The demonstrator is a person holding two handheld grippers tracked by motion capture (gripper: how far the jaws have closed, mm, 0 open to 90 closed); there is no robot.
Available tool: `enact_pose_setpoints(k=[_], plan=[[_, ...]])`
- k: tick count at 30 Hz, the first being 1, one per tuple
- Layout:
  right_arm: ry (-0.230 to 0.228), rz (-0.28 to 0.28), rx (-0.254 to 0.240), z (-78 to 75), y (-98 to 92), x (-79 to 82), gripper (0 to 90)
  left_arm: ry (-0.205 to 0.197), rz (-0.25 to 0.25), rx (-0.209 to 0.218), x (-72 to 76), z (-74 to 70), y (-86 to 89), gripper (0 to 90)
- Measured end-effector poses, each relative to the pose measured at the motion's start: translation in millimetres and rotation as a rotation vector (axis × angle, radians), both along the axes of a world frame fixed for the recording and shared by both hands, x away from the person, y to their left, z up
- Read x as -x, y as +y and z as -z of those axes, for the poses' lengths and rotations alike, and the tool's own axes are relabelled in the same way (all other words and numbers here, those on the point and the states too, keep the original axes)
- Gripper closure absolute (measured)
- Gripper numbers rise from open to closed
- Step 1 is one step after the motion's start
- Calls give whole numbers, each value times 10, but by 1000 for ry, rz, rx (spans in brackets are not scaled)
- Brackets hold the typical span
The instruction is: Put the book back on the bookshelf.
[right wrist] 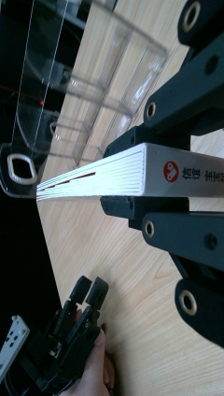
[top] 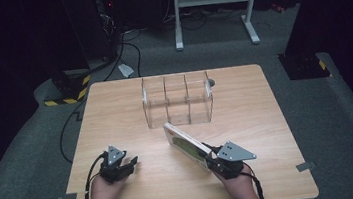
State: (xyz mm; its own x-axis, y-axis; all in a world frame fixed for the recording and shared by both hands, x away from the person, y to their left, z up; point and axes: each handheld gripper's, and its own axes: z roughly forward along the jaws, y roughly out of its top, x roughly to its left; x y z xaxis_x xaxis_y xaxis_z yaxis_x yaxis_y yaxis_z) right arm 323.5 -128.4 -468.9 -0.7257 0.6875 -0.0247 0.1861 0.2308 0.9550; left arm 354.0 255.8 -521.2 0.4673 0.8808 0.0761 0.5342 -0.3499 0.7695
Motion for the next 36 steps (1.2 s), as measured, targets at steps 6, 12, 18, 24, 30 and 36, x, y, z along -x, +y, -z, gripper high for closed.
enact_pose_setpoints(k=[6,12,18,24,30,36], plan=[[-4,91,-13,21,-185,78,750,1,-28,11,-68,6,44,457],[-19,207,-12,25,-343,149,749,19,-28,-8,-99,47,28,452],[2,277,-25,57,-424,156,746,25,-34,12,-104,56,47,444],[26,296,-23,99,-453,144,740,28,-38,24,-105,62,56,433],[32,316,-7,92,-436,145,711,32,-40,30,-107,63,59,433],[65,305,24,94,-403,126,613,33,-43,30,-109,63,61,428]])
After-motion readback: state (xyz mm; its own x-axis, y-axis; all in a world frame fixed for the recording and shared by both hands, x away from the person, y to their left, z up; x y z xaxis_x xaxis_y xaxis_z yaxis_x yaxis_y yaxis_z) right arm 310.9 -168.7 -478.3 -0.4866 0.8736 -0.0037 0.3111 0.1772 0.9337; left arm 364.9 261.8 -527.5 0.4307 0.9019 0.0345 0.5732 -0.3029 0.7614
